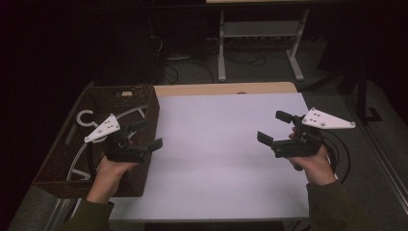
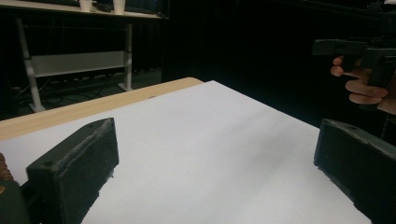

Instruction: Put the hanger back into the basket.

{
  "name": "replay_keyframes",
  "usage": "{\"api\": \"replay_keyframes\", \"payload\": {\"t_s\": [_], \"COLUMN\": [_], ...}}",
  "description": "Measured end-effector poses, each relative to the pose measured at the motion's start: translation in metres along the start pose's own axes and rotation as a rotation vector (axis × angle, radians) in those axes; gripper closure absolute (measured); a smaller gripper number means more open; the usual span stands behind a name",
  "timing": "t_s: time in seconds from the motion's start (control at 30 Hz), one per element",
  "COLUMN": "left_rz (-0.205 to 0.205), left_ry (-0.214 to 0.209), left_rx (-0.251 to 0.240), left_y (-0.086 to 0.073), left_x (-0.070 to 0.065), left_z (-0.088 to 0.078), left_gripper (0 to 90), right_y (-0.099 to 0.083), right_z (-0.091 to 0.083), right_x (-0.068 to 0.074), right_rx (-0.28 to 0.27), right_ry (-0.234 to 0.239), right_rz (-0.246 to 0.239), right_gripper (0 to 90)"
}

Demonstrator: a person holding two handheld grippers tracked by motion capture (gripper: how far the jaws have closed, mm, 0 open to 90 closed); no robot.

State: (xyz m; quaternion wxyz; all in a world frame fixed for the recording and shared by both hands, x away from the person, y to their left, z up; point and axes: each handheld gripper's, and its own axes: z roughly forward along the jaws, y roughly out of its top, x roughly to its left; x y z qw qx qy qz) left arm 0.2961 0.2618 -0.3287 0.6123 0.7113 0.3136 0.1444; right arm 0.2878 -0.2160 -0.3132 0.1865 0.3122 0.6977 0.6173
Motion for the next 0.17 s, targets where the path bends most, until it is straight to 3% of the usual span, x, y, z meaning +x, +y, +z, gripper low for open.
{"api": "replay_keyframes", "payload": {"t_s": [0.17], "left_rz": [0.006], "left_ry": [0.002], "left_rx": [-0.001], "left_y": [0.0000], "left_x": [-0.0004], "left_z": [-0.0003], "left_gripper": [0.0], "right_y": [0.0001], "right_z": [-0.0006], "right_x": [-0.0002], "right_rx": [-0.001], "right_ry": [0.000], "right_rz": [0.002], "right_gripper": [1.0]}}
